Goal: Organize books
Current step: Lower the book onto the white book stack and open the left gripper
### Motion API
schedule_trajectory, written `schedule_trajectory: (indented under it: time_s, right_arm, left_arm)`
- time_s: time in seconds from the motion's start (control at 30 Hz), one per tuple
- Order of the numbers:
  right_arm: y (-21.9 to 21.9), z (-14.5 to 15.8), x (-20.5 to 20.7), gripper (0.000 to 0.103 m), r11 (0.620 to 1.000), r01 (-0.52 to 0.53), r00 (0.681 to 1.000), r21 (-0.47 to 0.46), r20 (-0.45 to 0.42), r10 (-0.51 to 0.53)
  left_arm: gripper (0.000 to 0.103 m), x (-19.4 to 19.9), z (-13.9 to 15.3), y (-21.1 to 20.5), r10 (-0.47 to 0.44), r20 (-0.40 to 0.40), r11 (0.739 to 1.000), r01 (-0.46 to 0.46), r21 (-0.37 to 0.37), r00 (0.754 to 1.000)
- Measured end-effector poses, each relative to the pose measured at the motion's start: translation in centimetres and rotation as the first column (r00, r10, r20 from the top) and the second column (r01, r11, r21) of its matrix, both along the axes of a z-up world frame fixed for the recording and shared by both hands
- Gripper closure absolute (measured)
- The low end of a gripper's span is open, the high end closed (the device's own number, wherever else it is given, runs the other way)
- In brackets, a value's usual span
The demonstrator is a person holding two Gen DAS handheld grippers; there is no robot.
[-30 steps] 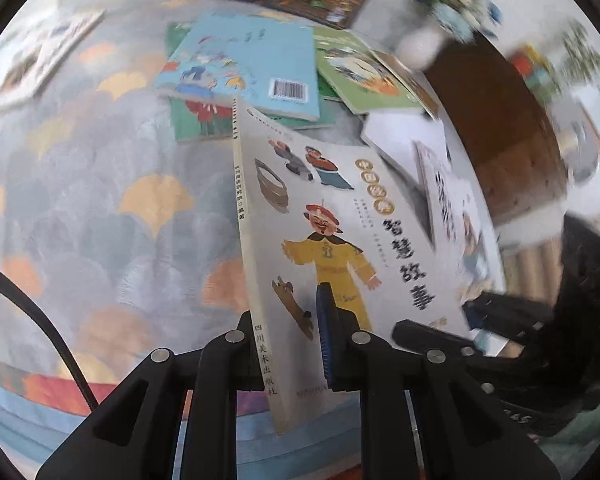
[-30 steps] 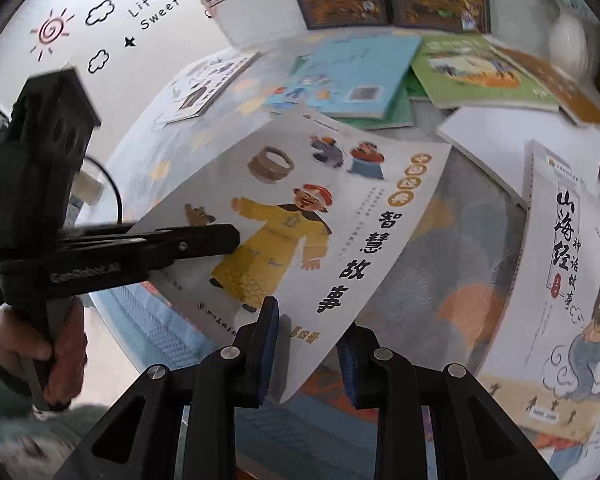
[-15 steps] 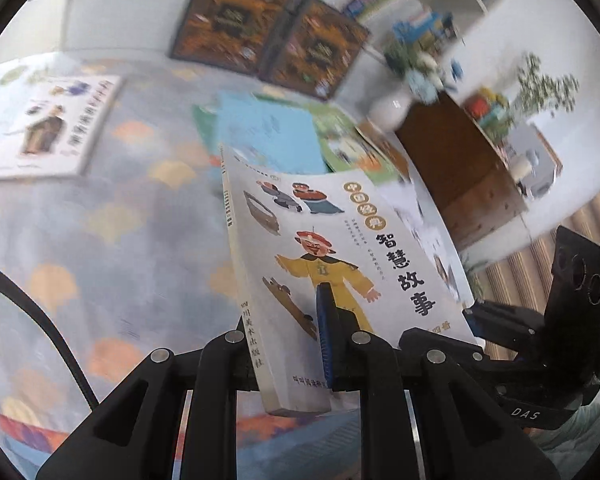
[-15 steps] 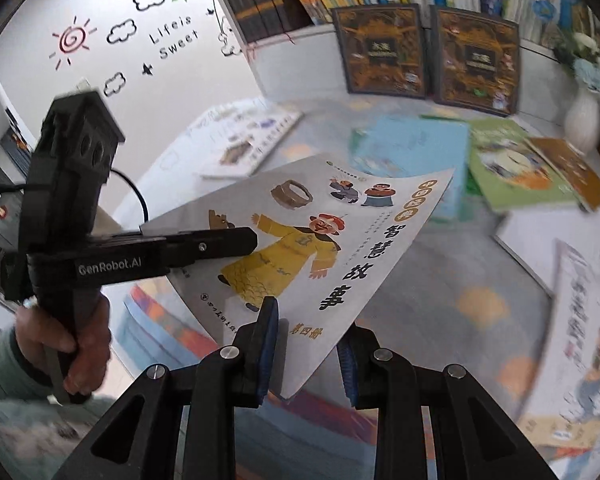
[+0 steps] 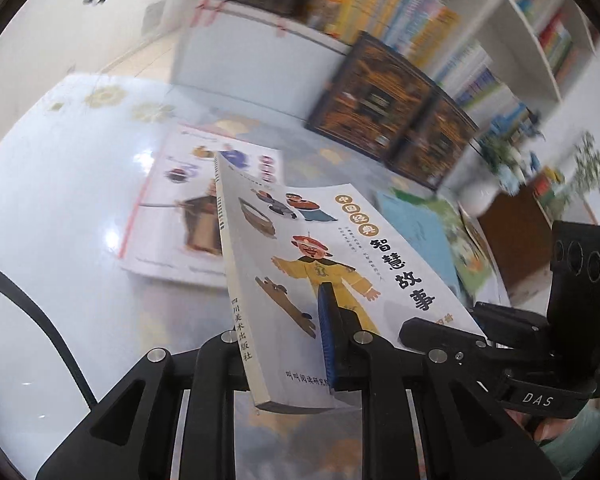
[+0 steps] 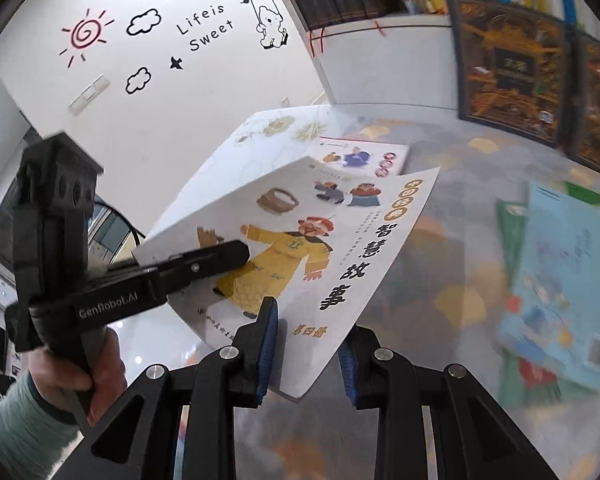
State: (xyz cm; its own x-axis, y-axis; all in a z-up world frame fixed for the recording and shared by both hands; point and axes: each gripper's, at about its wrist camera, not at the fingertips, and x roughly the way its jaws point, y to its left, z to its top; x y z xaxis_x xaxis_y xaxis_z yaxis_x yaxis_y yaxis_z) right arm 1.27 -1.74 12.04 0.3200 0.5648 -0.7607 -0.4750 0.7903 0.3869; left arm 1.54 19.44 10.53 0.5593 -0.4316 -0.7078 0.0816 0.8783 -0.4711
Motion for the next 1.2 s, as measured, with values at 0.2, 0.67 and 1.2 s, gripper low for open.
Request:
schedule_trajectory:
  time_s: [0.2, 0.67, 1.2]
  right_arm:
    - [4.0, -2.3, 4.7, 0.076, 0.999, 0.009, 0.999, -0.048, -0.034, -0.011]
    - [6.8, -7.9, 11.2, 0.075, 0.994, 0.046, 0.985, -0.1, -0.163, -0.062]
    - [3.6, -7.9, 8.8, 0.07, 0.988, 0.061, 0.979, -0.141, -0.185, -0.087]
  left_arm:
    - [0.087, 4.3, -3.1, 3.2, 0.036, -0.038, 0.999, -0.037, -0.032, 0.999]
    - [0.079, 9.0, -7.3, 7.9, 0.176, -0.153, 0.984, -0.177, 0.009, 0.972]
    - [0.064, 5.2, -5.1, 6.8, 0.154, -0.133, 0.986, -0.161, -0.042, 0.979]
